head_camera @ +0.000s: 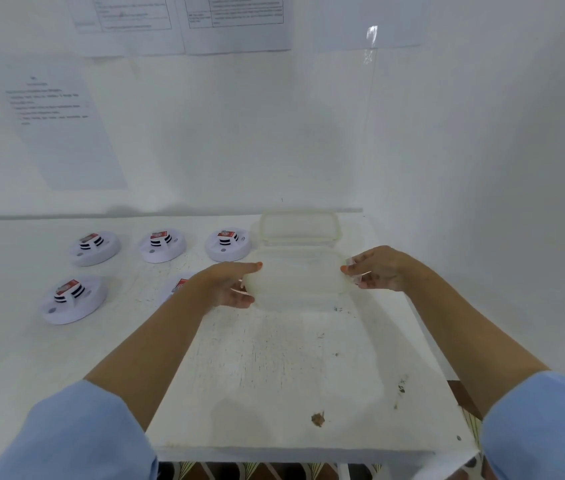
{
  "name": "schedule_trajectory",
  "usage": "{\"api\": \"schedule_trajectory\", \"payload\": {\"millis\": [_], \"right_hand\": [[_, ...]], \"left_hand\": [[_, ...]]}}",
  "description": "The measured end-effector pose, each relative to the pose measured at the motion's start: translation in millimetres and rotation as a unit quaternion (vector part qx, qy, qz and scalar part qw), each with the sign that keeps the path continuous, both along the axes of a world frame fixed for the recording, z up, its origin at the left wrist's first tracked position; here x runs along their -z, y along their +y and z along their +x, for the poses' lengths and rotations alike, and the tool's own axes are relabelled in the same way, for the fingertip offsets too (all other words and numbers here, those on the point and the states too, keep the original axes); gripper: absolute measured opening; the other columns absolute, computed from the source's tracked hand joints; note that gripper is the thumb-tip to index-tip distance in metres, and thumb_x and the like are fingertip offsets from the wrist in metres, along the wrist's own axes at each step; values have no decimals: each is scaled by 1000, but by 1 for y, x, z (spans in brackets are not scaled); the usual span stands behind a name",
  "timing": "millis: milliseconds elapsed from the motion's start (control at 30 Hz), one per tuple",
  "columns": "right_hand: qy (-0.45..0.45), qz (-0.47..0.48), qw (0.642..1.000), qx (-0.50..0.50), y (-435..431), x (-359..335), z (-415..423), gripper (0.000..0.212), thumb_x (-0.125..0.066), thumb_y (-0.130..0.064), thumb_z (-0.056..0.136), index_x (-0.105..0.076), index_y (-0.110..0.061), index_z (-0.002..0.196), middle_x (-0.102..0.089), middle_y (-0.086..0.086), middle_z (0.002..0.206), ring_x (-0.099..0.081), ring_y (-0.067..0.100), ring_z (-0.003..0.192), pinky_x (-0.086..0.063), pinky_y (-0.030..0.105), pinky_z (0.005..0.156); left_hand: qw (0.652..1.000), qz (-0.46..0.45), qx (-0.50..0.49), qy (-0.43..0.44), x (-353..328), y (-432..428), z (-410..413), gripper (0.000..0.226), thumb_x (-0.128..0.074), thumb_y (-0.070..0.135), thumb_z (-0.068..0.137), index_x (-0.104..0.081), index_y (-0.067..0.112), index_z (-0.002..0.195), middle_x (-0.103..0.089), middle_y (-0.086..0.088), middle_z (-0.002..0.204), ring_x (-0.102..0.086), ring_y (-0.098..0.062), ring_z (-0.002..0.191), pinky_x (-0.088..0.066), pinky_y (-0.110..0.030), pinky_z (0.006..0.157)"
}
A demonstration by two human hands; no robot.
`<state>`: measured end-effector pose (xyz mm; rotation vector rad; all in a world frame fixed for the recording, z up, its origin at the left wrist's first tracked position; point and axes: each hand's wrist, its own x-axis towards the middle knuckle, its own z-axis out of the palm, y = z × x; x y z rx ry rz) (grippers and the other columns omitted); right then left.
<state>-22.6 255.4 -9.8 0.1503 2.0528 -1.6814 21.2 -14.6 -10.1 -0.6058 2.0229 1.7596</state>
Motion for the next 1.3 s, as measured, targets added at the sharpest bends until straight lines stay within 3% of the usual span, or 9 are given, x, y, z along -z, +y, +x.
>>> {"api": "schedule_trajectory", "payload": {"millis": [100, 200, 267, 600, 733, 867, 1067, 1200, 1300], "right_hand": [[-11, -9, 999, 28, 0, -3, 1, 11, -70, -1, 77, -61, -2, 84, -55, 6, 66, -50, 15, 58, -50, 21, 50], [-42, -42, 997, 55, 2, -7, 1, 9, -65, 5, 79, -60, -2, 77, -54, 7, 66, -49, 15, 58, -49, 20, 44], [-53, -63, 994, 66, 5, -10, 1, 10, -62, 8, 79, -60, -1, 78, -53, 8, 69, -48, 15, 58, -49, 18, 43], [-43, -107, 992, 57, 12, -30, 27, 14, -57, 3, 82, -62, -9, 77, -53, 2, 71, -49, 13, 60, -47, 16, 44], [20, -103, 994, 37, 15, -36, 51, 17, -59, 3, 81, -64, -12, 87, -55, 1, 72, -54, 12, 57, -52, 19, 51], [100, -56, 993, 1, 15, -38, 84, 20, -62, 7, 78, -60, -12, 85, -58, 4, 74, -57, 17, 62, -55, 22, 59], [233, 44, 970, -49, 16, -5, 123, 24, -66, 16, 71, -62, -7, 70, -58, 8, 71, -58, 13, 66, -51, 24, 72], [311, 140, 938, -60, 15, 28, 135, 30, -68, 15, 71, -66, -14, 67, -63, 1, 75, -60, -2, 67, -50, 15, 72], [326, 178, 926, -69, 13, 45, 141, 23, -68, 11, 73, -70, -11, 68, -59, -1, 82, -59, -3, 71, -47, 9, 71]], "left_hand": [[998, 21, -54, 4, 1, -5, -1, 13, -57, 16, 91, -53, 6, 84, -52, -10, 79, -55, -24, 68, -51, -33, 60], [995, 35, -87, 27, -2, -11, -1, 14, -54, 2, 90, -53, 5, 77, -50, -9, 72, -51, -20, 64, -52, -22, 44], [996, 38, -78, 35, -5, -14, 1, 17, -54, 0, 90, -53, 5, 74, -50, -9, 69, -49, -17, 62, -50, -17, 41], [992, 93, -27, 81, -29, -24, 25, 22, -53, 1, 90, -55, 4, 68, -55, -7, 65, -52, -13, 65, -51, -17, 47], [987, 111, -7, 116, -37, -28, 45, 14, -51, -4, 90, -57, 8, 84, -62, -7, 74, -65, -14, 55, -57, -23, 54], [973, 58, 55, 215, -33, -37, 67, 30, -48, -10, 89, -53, 17, 103, -64, -5, 73, -65, -15, 62, -58, -30, 67], [929, -109, 166, 314, -2, -41, 96, 30, -57, -16, 79, -57, 13, 74, -58, -2, 71, -58, -2, 60, -50, -17, 61], [879, -208, 237, 359, 24, -44, 103, 35, -64, -14, 76, -59, 19, 64, -64, 10, 69, -61, 3, 71, -48, -10, 74], [861, -250, 243, 370, 40, -43, 105, 43, -60, -17, 75, -59, 24, 61, -64, 9, 77, -60, 7, 78, -42, -3, 75]]}}
